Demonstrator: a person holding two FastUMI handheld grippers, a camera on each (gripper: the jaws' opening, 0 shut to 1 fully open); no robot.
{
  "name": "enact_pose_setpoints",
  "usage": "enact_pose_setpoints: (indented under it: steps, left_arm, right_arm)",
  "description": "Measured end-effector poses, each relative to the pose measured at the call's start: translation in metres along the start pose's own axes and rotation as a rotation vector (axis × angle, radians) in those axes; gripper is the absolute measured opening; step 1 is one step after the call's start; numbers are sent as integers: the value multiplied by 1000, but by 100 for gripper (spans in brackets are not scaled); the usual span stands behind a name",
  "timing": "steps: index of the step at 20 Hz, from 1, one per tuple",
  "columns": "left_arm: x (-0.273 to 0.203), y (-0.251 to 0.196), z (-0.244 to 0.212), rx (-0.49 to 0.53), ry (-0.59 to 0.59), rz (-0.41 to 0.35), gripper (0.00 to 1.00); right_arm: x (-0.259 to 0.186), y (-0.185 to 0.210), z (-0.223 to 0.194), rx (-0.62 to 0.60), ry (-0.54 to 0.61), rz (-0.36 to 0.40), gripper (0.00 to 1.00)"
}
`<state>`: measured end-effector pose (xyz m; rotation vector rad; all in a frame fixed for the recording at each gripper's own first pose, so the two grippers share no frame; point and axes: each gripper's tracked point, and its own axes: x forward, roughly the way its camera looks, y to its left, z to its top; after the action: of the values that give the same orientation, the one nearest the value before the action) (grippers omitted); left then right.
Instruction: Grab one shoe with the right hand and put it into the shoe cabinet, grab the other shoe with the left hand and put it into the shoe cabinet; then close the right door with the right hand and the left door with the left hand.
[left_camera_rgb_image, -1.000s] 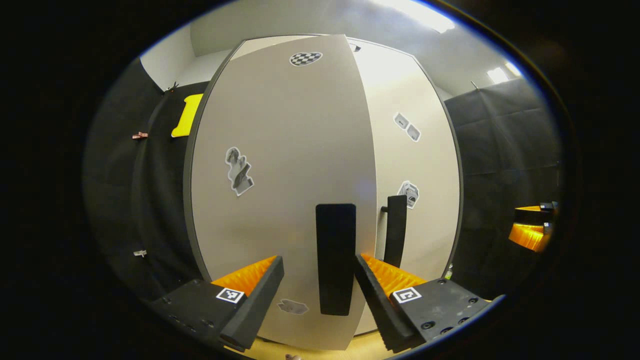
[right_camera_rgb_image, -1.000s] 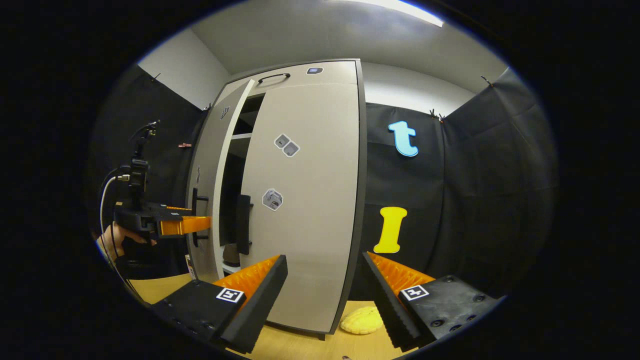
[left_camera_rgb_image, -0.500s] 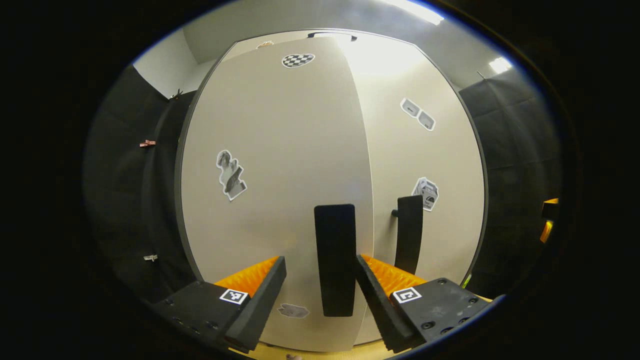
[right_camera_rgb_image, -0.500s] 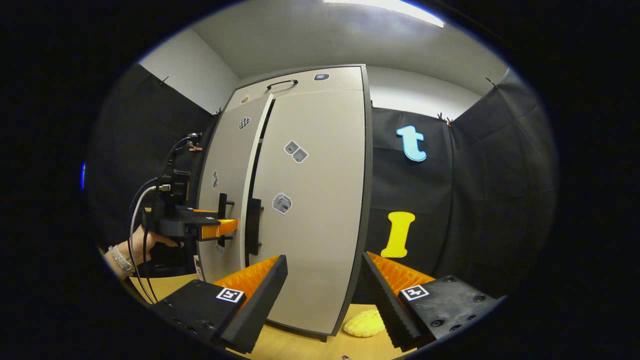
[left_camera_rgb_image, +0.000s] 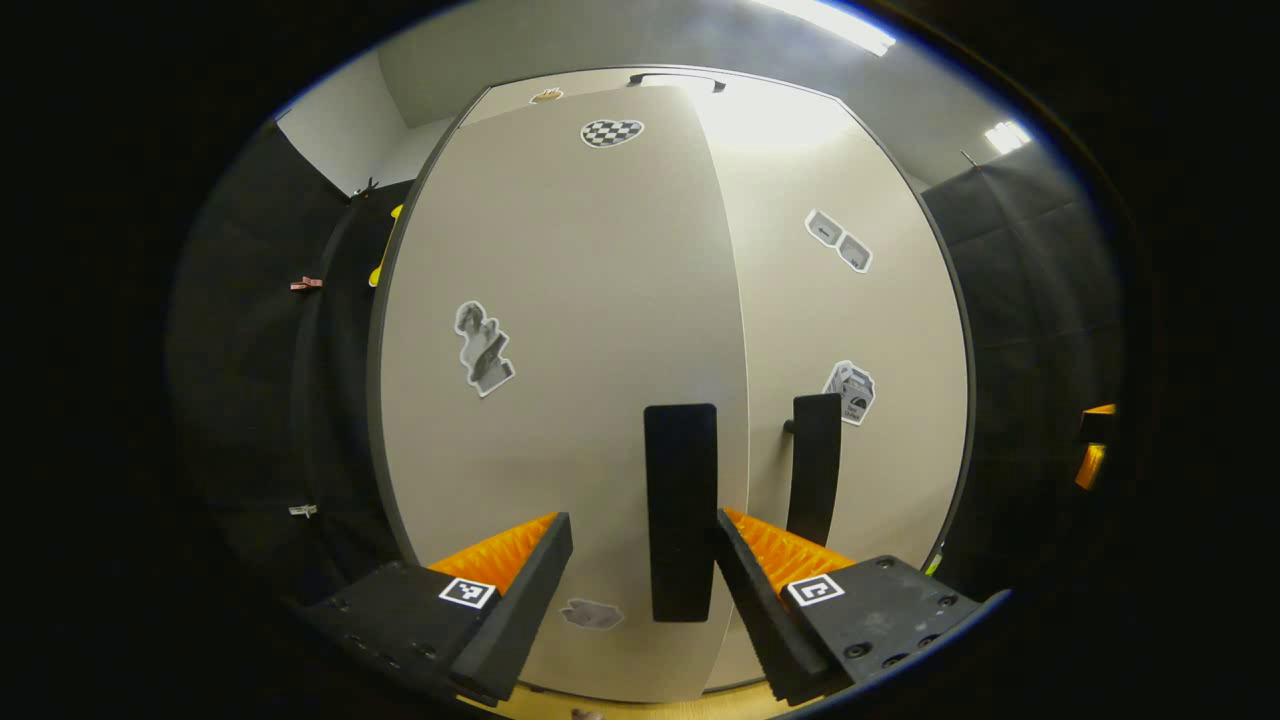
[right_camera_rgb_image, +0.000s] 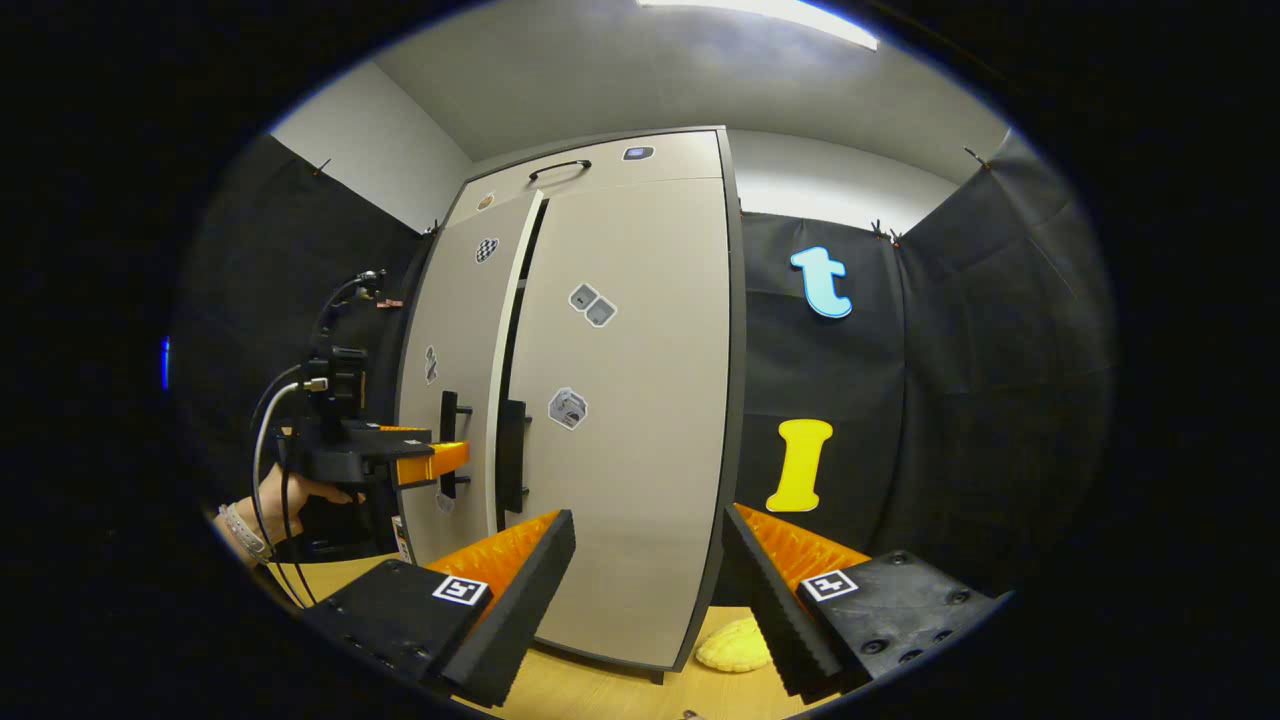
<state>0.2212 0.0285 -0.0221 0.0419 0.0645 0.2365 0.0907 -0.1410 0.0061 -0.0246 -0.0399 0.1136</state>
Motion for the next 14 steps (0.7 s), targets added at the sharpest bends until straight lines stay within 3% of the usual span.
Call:
enact_pose_setpoints:
  steps: [2,14]
  left_arm:
    - [-23,7,3,3,-5,-1,95]
    - [-144,55,15,-43,24,-2,94]
  right_arm:
    - [2,8,-1,4,4,13,98]
    - [4,63,0,14,14,68,98]
